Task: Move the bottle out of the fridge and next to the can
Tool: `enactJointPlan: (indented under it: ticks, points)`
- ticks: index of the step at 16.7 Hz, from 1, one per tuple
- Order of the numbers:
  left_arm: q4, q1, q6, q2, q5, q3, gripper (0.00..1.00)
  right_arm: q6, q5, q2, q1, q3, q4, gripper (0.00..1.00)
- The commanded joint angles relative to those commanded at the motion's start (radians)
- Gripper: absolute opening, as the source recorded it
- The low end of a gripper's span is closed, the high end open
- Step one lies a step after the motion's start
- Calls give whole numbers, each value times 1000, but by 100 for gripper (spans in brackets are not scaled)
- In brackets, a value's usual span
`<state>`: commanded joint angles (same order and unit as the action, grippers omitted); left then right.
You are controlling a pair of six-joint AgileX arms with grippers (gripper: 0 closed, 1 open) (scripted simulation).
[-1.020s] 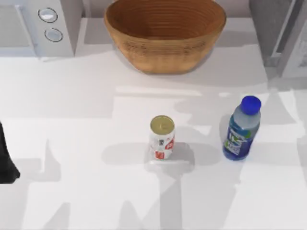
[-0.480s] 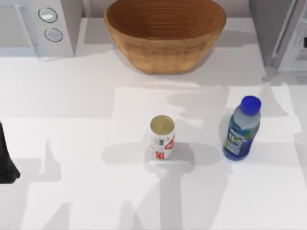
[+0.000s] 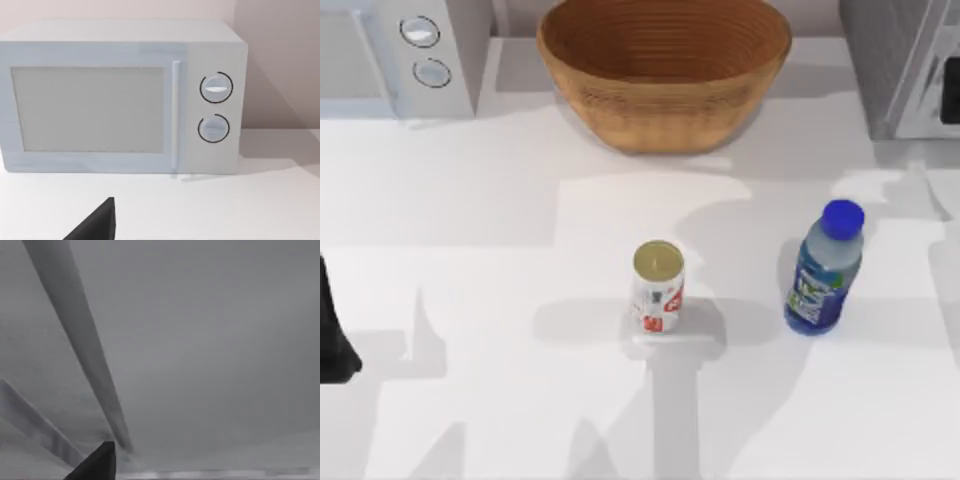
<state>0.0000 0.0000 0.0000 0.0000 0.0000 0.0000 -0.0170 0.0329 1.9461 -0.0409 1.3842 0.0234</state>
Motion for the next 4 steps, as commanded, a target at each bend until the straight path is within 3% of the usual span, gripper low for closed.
enactJointPlan:
  ticks: [4]
  points:
    - [0,0,0,0,0,0,100,1,-1,40,0,56,11,100]
